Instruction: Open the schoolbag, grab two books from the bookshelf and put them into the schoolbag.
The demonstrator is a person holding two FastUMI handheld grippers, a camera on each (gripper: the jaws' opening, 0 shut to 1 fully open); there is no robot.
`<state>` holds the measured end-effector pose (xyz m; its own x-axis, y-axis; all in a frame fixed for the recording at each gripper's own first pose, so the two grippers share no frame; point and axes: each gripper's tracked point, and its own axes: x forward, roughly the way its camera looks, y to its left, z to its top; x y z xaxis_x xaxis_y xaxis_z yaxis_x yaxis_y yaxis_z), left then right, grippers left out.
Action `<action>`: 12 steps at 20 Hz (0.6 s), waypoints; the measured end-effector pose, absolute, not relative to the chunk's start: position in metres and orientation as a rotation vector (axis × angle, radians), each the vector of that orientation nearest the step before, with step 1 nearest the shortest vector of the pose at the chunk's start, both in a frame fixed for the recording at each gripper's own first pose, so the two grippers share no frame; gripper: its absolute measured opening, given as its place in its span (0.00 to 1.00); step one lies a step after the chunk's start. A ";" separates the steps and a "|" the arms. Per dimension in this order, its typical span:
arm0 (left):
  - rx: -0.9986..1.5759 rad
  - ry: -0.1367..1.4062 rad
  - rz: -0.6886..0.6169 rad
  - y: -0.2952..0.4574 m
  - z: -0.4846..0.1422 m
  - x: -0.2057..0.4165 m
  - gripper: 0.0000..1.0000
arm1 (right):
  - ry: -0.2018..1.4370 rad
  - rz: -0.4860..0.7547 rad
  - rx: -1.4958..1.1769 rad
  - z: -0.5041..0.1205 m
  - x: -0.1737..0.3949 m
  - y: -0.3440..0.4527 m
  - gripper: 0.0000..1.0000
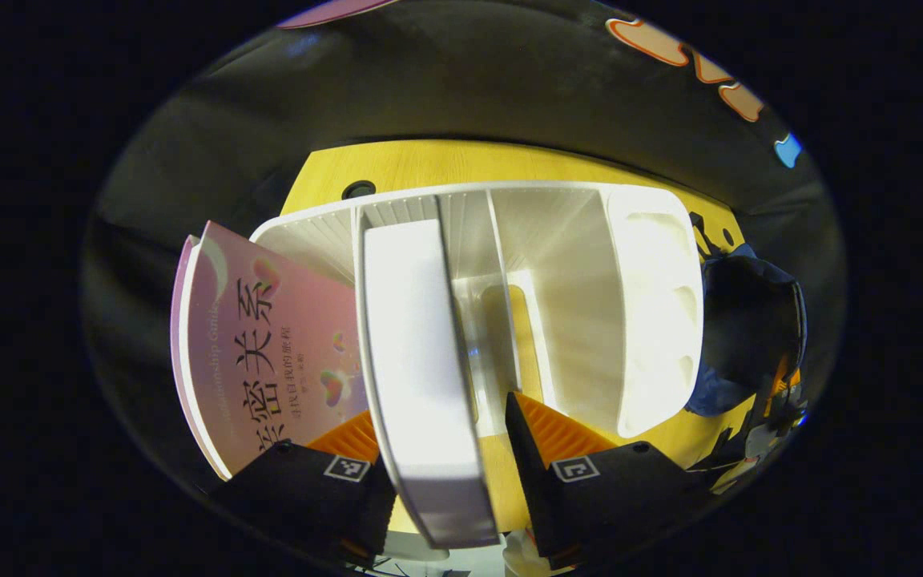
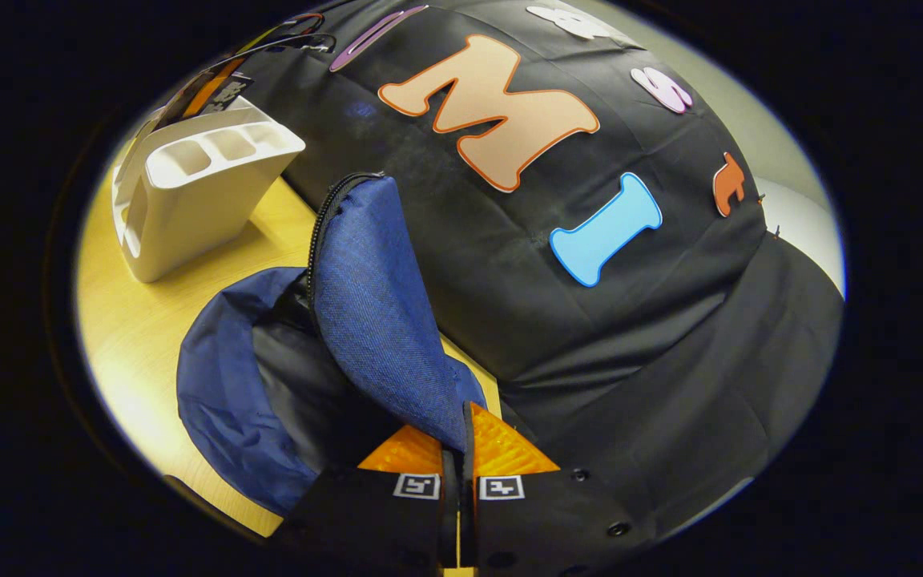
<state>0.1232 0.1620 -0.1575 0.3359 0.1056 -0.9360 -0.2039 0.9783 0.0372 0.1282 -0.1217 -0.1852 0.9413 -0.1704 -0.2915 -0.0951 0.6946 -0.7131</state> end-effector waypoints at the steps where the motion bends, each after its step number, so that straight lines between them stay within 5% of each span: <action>1: -0.102 1.231 0.206 0.163 -0.163 0.126 0.64 | 0.352 -0.046 -0.805 -0.184 0.128 -0.122 0.02; 6: -0.093 1.290 0.233 0.172 -0.176 0.132 0.44 | 0.357 -0.047 -0.812 -0.184 0.126 -0.124 0.02; 12: -0.106 1.336 0.244 0.168 -0.182 0.129 0.42 | 0.362 -0.054 -0.811 -0.184 0.123 -0.125 0.02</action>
<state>0.1292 0.1682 -0.1820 0.2114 0.1148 -0.9706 -0.2360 0.9697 0.0632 0.1231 -0.1253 -0.1837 0.9373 -0.1844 -0.2957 -0.0904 0.6907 -0.7175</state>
